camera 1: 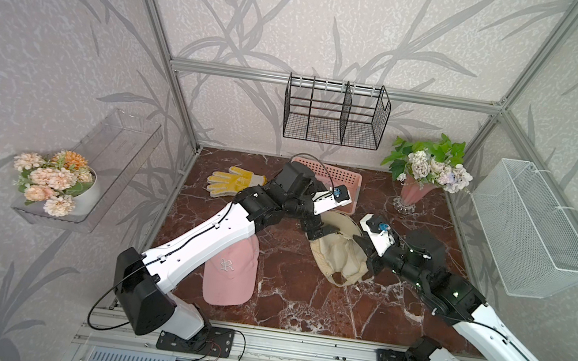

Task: Turn the baseball cap inside out
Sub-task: Turn over the baseball cap.

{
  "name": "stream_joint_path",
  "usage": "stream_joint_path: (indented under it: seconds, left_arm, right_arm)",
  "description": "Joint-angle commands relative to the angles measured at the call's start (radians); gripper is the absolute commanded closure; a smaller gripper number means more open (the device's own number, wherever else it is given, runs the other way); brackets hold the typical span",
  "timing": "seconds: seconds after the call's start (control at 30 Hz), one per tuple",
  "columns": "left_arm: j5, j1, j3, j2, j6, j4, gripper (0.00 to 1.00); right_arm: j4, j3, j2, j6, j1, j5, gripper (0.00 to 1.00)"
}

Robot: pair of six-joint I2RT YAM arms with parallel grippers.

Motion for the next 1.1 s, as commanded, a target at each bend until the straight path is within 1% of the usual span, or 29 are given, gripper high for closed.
stream_joint_path:
  seconds: [0.0,0.07,0.13,0.23,0.27,0.33,0.4,0.47,0.53,0.57,0.6,0.67,0.73,0.77,0.87,1.03,1.07]
  left_arm:
    - [0.108,-0.002,0.044,0.020,0.046,-0.062,0.11]
    - [0.133,-0.002,0.046,0.028,0.042,-0.065,0.15]
    - [0.151,-0.002,0.043,0.030,0.041,-0.064,0.22]
    - [0.166,-0.004,0.037,0.031,0.035,-0.062,0.39]
    - [0.169,-0.004,0.034,0.031,0.033,-0.061,0.45]
    - [0.170,-0.002,0.034,0.029,0.027,-0.061,0.62]
    - [0.162,-0.003,0.036,0.024,0.015,-0.058,0.81]
    - [0.156,-0.003,0.038,0.012,0.003,-0.050,0.98]
    - [0.152,-0.004,0.038,-0.002,-0.010,-0.041,1.00]
    - [0.154,-0.003,0.038,-0.013,-0.016,-0.035,1.00]
    - [0.153,-0.003,0.037,-0.020,-0.022,-0.031,1.00]
    - [0.155,-0.002,0.037,-0.040,-0.027,-0.026,1.00]
    - [0.151,-0.003,0.030,-0.061,-0.034,-0.013,1.00]
    - [0.152,-0.002,0.024,-0.074,-0.036,-0.005,1.00]
    - [0.160,-0.003,0.014,-0.103,-0.032,0.004,1.00]
    - [0.164,-0.001,0.000,-0.119,-0.030,0.006,1.00]
    - [0.162,-0.003,-0.001,-0.120,-0.030,0.006,1.00]
  right_arm:
    - [0.006,0.045,0.004,0.007,-0.005,-0.026,1.00]
    - [0.007,0.052,0.011,0.007,-0.005,-0.024,1.00]
    - [0.008,0.057,0.016,0.007,-0.005,-0.023,1.00]
    - [0.011,0.058,0.022,0.010,-0.006,-0.015,1.00]
    - [0.013,0.057,0.024,0.013,-0.006,-0.014,1.00]
    - [0.016,0.054,0.025,0.023,-0.011,-0.020,1.00]
    - [0.029,0.038,0.024,0.041,-0.026,-0.037,1.00]
    - [0.047,0.015,0.019,0.068,-0.053,-0.070,1.00]
    - [0.083,-0.024,0.007,0.104,-0.086,-0.114,0.93]
    - [0.106,-0.049,-0.002,0.127,-0.109,-0.142,0.87]
    - [0.132,-0.076,-0.013,0.150,-0.131,-0.164,0.79]
    - [0.172,-0.125,-0.030,0.186,-0.170,-0.211,0.65]
    - [0.195,-0.166,-0.044,0.213,-0.202,-0.243,0.56]
    - [0.203,-0.184,-0.051,0.224,-0.216,-0.254,0.54]
    - [0.235,-0.239,-0.072,0.241,-0.250,-0.274,0.53]
    - [0.272,-0.282,-0.092,0.265,-0.296,-0.311,0.53]
    - [0.277,-0.285,-0.094,0.269,-0.299,-0.327,0.55]
